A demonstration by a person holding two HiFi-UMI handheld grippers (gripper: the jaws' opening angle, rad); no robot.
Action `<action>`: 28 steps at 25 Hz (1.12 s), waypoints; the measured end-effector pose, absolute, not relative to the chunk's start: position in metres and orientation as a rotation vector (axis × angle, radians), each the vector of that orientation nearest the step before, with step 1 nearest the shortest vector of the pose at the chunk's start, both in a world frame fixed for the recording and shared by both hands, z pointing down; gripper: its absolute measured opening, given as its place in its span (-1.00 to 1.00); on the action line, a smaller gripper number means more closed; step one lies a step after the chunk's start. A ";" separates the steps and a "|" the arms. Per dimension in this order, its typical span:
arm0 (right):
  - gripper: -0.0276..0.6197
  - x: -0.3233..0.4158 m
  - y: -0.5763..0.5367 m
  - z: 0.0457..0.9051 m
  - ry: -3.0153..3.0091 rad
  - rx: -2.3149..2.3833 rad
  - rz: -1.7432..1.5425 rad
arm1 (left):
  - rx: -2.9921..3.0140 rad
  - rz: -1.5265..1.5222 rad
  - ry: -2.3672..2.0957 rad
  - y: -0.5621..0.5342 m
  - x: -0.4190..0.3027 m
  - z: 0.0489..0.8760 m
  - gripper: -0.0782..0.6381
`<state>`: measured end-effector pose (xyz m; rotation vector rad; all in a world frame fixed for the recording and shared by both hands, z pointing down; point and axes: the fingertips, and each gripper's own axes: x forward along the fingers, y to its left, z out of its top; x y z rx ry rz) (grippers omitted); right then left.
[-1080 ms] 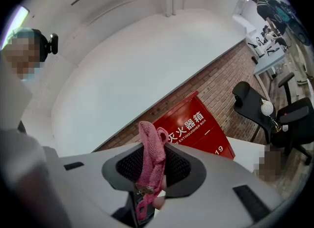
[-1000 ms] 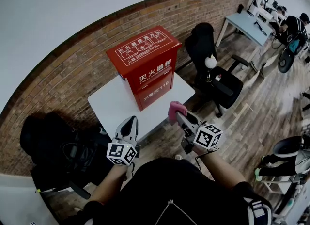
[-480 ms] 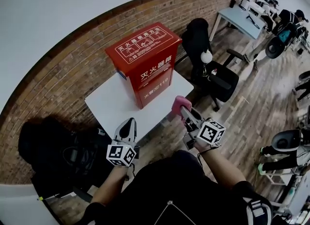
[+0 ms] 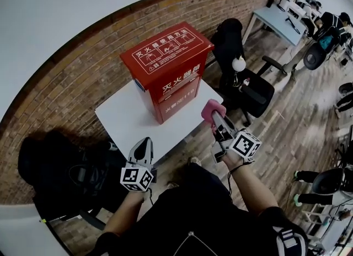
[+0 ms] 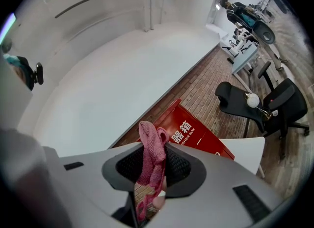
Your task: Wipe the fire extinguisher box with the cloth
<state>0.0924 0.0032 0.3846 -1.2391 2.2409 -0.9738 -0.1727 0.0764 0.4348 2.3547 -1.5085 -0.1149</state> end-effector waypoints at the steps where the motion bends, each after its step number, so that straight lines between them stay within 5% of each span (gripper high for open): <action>1: -0.56 0.095 -0.008 0.383 2.231 -1.226 -0.973 | 2.353 -0.109 -1.525 0.071 -0.173 0.435 -0.72; 28: -0.56 0.133 -0.239 0.401 1.684 -0.815 -1.360 | 1.933 -0.005 -1.955 -0.019 -0.160 0.466 -0.72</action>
